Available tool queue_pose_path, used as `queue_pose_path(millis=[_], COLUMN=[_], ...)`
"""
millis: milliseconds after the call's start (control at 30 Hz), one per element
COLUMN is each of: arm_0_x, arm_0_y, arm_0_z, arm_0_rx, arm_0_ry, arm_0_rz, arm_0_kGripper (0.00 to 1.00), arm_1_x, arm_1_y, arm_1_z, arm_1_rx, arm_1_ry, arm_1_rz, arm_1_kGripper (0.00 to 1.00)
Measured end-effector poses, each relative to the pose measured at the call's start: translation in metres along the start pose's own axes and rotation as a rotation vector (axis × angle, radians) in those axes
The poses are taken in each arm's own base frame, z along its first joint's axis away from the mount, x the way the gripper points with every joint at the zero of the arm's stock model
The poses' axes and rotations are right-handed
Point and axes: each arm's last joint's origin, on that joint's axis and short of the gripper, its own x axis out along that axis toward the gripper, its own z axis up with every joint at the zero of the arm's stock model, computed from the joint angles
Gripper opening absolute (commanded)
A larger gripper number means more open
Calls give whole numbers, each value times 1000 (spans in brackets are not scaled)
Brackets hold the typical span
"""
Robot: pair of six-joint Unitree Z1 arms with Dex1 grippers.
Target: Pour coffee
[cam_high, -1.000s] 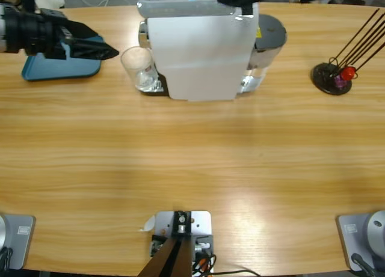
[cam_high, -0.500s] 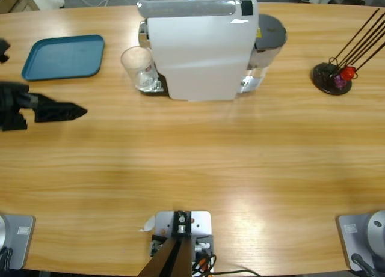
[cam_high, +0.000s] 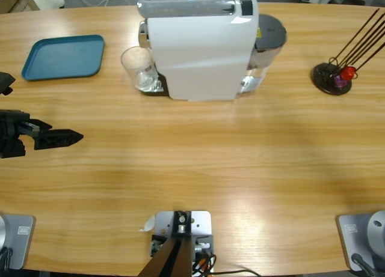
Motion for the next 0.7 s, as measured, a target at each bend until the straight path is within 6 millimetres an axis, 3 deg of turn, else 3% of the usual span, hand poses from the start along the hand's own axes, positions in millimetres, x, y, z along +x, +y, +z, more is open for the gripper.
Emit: queue_pose_path(millis=[700], arm_0_x=[1], arm_0_y=[0], arm_0_z=[-1], arm_0_rx=[0], arm_0_ry=[4], arm_0_rz=[2], arm_0_kGripper=[991], arm_1_x=[4], arm_1_y=[-2], arm_1_z=[-7], arm_1_rx=[34], arm_1_ry=[70], arm_1_rz=[-23], arm_1_kGripper=[0])
